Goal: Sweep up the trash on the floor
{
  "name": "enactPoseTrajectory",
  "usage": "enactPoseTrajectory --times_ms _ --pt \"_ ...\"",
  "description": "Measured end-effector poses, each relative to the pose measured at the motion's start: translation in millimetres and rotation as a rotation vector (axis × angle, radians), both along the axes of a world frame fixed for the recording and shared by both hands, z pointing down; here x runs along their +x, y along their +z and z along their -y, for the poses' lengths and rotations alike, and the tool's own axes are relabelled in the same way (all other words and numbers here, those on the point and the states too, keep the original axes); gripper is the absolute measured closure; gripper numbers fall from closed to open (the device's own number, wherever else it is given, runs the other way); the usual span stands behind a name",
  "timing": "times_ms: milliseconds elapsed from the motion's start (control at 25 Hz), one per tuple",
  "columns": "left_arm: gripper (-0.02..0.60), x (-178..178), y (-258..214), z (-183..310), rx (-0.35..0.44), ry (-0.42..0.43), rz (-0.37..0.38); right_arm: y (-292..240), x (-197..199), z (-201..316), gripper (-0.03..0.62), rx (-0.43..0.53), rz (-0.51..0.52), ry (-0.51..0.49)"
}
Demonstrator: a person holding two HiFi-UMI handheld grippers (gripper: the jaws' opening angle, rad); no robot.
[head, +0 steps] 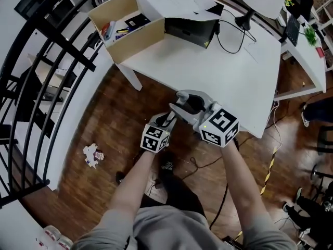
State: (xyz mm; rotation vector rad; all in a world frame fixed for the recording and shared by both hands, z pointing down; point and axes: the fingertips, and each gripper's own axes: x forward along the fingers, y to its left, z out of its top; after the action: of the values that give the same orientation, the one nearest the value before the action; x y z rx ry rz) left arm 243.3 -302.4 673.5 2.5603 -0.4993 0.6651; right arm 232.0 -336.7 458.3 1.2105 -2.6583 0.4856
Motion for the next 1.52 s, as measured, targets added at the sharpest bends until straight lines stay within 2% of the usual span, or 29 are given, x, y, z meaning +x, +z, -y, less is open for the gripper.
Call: enactPoseTrajectory --times_ms 40,160,360,600,800,920,1120,1360,1520 --pt "0.466 4 2 3 0.000 -0.009 0.004 2 6 0 0.443 -0.003 -0.008 0.012" --pt "0.466 13 7 9 0.008 -0.023 0.023 5 31 -4 0.407 -0.010 -0.013 0.081" --pt "0.466 27 11 18 0.018 -0.085 0.037 -1 78 -32 0.399 -0.018 0.010 0.230" --pt "0.463 42 16 24 0.021 -0.143 0.044 -2 106 -83 0.401 -0.044 0.037 0.340" --pt "0.454 51 18 26 -0.002 -0.154 0.037 7 106 -114 0.405 -0.090 0.056 0.388" --pt "0.449 58 19 21 -0.023 -0.132 0.029 11 103 -127 0.411 -0.114 0.074 0.402" --pt "0.387 61 20 11 -0.046 -0.118 0.030 11 98 -135 0.418 -0.130 0.077 0.409" --pt "0.379 45 16 -5 -0.071 -0.081 0.019 10 86 -138 0.427 -0.138 0.065 0.400" --pt "0.384 15 -2 -20 -0.068 -0.087 -0.025 12 60 -134 0.450 -0.143 0.062 0.350"
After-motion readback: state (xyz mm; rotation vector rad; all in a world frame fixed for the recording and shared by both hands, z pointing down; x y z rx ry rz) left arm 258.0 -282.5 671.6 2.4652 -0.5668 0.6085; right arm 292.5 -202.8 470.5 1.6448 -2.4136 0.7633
